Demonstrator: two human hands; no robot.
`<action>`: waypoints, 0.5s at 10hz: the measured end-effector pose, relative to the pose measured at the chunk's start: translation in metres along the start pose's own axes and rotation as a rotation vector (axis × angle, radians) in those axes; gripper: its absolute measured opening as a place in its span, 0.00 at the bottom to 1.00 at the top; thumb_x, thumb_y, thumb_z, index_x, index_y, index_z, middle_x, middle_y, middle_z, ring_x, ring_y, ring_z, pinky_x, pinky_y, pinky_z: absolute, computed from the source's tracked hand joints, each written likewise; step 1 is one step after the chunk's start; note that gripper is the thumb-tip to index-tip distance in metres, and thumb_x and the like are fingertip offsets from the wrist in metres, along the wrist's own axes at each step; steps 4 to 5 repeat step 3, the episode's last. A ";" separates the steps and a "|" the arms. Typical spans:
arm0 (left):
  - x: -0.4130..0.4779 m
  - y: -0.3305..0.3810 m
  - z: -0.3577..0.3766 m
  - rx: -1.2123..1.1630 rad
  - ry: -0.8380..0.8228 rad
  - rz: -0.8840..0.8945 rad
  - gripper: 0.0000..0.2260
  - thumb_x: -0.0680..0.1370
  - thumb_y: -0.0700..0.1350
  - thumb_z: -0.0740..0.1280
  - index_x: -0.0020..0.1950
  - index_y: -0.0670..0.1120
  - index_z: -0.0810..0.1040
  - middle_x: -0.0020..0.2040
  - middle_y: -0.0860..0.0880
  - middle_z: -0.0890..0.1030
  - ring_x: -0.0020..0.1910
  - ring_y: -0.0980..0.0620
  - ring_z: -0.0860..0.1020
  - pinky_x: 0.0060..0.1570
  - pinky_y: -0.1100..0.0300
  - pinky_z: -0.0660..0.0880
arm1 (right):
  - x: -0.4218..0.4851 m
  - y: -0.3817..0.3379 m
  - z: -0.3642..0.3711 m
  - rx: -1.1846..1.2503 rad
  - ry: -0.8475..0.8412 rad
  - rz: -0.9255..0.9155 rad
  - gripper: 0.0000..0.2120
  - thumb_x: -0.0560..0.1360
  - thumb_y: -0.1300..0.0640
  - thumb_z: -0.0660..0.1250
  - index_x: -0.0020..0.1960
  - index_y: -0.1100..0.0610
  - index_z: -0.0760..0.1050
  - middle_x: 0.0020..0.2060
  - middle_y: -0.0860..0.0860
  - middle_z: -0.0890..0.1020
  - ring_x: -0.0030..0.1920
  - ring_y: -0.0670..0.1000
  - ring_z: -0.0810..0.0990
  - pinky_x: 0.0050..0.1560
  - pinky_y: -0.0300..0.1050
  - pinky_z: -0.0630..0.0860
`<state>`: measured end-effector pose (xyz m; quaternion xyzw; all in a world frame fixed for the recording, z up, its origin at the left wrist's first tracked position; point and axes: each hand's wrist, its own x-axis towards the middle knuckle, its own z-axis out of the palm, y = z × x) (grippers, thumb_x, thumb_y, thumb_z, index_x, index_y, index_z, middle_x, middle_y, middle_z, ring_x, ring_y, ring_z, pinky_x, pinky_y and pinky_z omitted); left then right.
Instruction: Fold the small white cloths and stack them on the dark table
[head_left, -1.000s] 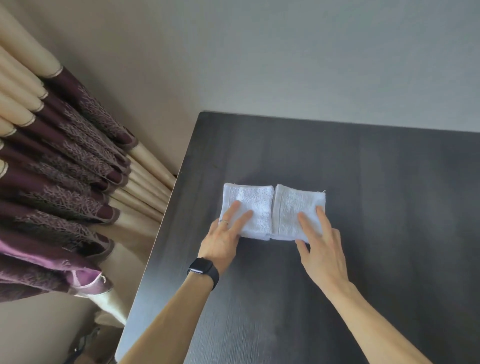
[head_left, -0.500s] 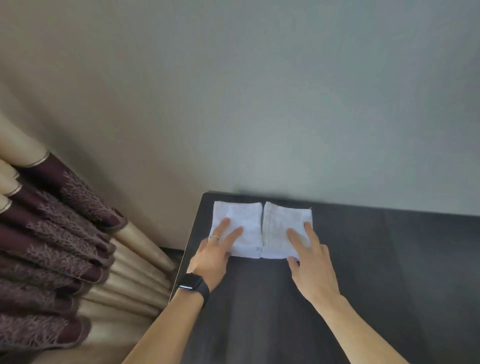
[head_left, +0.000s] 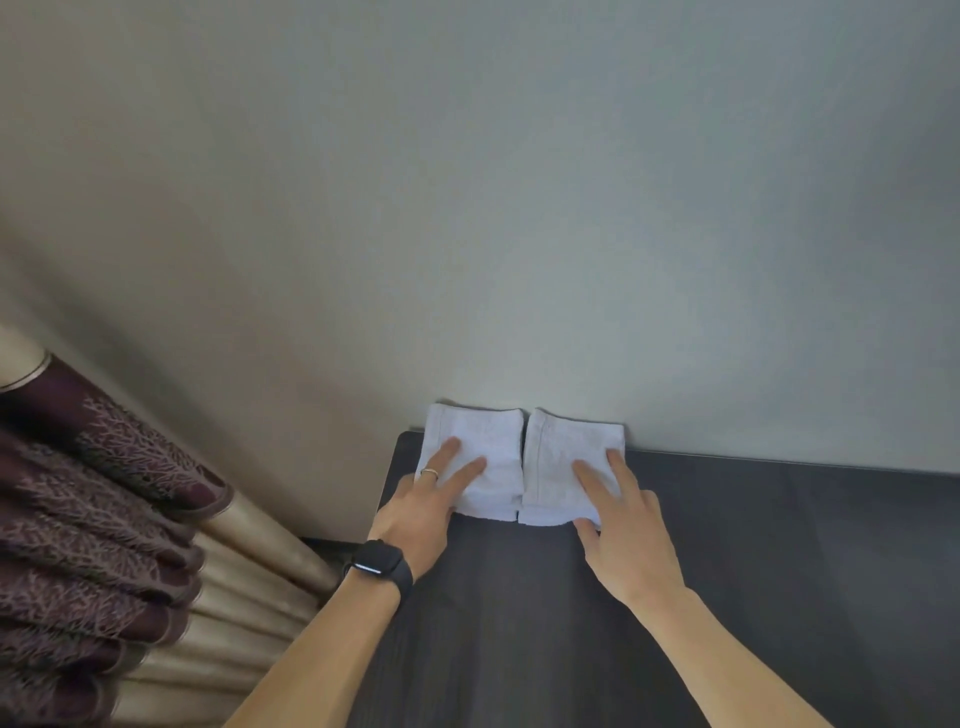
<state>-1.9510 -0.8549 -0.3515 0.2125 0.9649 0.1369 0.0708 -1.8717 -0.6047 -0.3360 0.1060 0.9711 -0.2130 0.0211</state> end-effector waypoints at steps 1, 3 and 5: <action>0.001 0.002 -0.006 0.029 -0.019 0.005 0.38 0.80 0.35 0.61 0.74 0.71 0.49 0.79 0.61 0.43 0.68 0.44 0.69 0.62 0.49 0.76 | 0.000 -0.004 -0.005 0.002 -0.032 -0.012 0.30 0.80 0.53 0.63 0.77 0.38 0.53 0.79 0.45 0.44 0.59 0.54 0.67 0.51 0.44 0.76; -0.022 0.026 -0.008 0.089 0.095 -0.073 0.44 0.77 0.35 0.63 0.76 0.70 0.41 0.79 0.57 0.33 0.73 0.40 0.63 0.67 0.46 0.71 | -0.018 0.007 -0.020 -0.006 -0.081 -0.059 0.35 0.78 0.52 0.66 0.77 0.36 0.50 0.78 0.39 0.36 0.58 0.53 0.72 0.51 0.42 0.77; -0.022 0.026 -0.008 0.089 0.095 -0.073 0.44 0.77 0.35 0.63 0.76 0.70 0.41 0.79 0.57 0.33 0.73 0.40 0.63 0.67 0.46 0.71 | -0.018 0.007 -0.020 -0.006 -0.081 -0.059 0.35 0.78 0.52 0.66 0.77 0.36 0.50 0.78 0.39 0.36 0.58 0.53 0.72 0.51 0.42 0.77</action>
